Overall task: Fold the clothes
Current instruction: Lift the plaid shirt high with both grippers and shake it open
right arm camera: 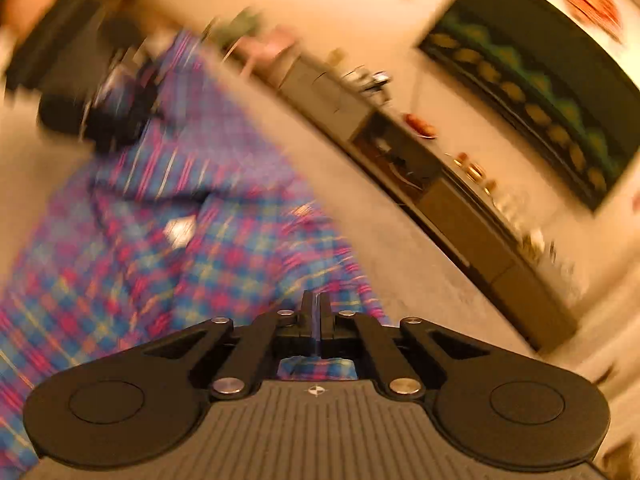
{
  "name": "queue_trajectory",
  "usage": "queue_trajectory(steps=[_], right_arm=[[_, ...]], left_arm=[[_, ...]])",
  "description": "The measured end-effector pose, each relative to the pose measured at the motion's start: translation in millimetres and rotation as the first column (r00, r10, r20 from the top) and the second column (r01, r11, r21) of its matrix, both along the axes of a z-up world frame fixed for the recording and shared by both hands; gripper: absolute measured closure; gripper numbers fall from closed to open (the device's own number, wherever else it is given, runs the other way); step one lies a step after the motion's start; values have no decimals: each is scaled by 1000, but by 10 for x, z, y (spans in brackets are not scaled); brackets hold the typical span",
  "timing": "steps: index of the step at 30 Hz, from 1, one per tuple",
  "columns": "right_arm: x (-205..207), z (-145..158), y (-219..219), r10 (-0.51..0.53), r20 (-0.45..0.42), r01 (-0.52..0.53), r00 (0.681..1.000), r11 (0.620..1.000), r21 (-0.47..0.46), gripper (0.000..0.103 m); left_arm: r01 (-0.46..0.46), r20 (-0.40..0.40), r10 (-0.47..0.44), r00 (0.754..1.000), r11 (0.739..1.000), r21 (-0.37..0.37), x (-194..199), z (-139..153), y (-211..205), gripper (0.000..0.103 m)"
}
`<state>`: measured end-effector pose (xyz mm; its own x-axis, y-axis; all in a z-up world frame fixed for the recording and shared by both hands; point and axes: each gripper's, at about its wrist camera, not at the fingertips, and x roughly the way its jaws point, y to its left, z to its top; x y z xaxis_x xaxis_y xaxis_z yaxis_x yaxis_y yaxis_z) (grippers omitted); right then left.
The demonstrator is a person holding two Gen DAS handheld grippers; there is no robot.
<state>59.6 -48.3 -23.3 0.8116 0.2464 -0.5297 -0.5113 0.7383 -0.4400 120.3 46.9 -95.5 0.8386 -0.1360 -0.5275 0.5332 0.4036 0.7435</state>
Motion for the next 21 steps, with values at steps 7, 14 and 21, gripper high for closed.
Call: queue_trajectory(steps=[7, 14, 21], right_arm=[[-249, 288, -381, 5, 1, -5, 1000, 993, 116, 100], [-311, -242, -24, 100, -37, -103, 994, 990, -93, 31], [-359, -17, 20, 60, 87, -62, 994, 998, 19, 97]], left_arm=[[-100, -78, 76, 994, 922, -375, 1, 758, 281, 102], [-179, -142, 121, 982, 833, -524, 25, 1208, 342, 102], [-152, -87, 125, 988, 827, -541, -446, 1486, 487, 102]])
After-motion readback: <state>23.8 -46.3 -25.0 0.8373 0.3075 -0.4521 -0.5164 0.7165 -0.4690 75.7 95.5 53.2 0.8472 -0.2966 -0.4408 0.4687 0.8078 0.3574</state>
